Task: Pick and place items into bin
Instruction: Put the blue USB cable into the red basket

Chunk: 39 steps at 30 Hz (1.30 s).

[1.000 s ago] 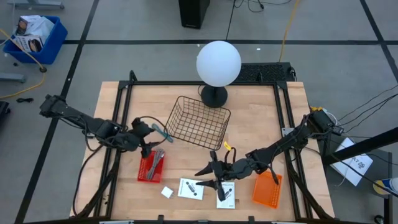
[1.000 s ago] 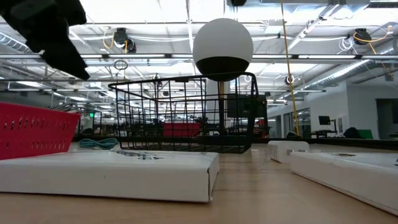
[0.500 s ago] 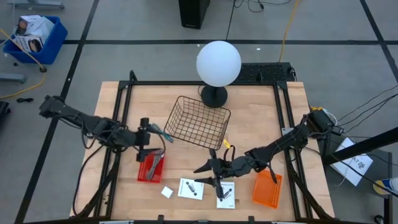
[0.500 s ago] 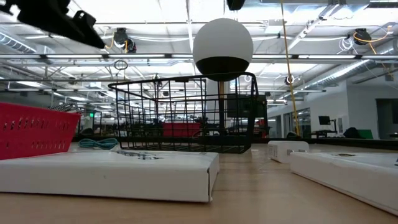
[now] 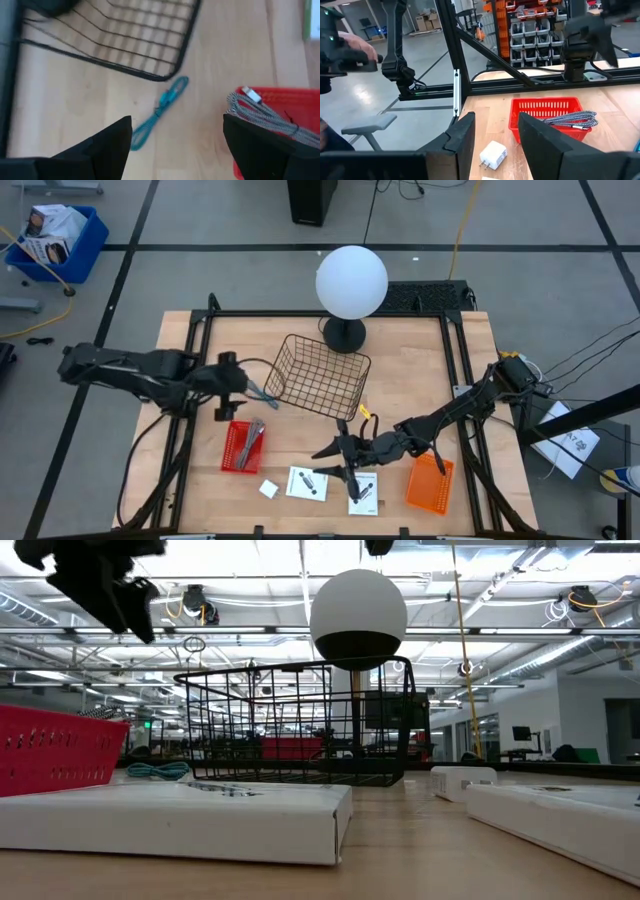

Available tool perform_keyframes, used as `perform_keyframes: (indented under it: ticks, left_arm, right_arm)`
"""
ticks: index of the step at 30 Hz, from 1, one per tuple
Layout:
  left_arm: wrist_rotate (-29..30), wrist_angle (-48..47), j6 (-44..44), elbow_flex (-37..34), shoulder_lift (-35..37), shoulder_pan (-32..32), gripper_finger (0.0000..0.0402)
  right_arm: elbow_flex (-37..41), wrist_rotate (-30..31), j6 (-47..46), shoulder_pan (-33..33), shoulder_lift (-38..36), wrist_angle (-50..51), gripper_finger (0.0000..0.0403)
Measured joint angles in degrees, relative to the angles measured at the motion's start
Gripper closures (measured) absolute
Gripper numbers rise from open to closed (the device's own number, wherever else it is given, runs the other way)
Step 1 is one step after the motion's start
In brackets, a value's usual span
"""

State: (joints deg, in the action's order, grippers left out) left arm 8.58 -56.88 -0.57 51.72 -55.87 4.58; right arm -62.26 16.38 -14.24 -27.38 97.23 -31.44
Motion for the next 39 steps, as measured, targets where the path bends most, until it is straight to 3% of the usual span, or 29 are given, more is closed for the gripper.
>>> perform_keyframes:
  ticks: [3,12,21,39]
  left_arm:
    - [-3.02,-0.17,-4.69,0.02,-4.17,-3.7,0.0089]
    - [-2.0,-0.01,-11.07,0.02,-12.08,-15.11,0.0091]
    - [-10.9,1.39,-12.29,-0.08,-9.97,-23.25,0.0092]
    - [-11.3,14.12,-7.37,-14.06,-7.02,-30.31,0.0091]
  right_arm:
    - [0.0,-0.02,0.0,0.0,0.0,0.0,0.0261]
    - [0.0,-0.02,0.0,0.0,0.0,0.0,0.0261]
    - [0.0,-0.03,0.0,0.0,0.0,-0.01,0.0261]
    - [0.0,-0.04,-0.01,0.01,-0.02,0.0,0.0261]
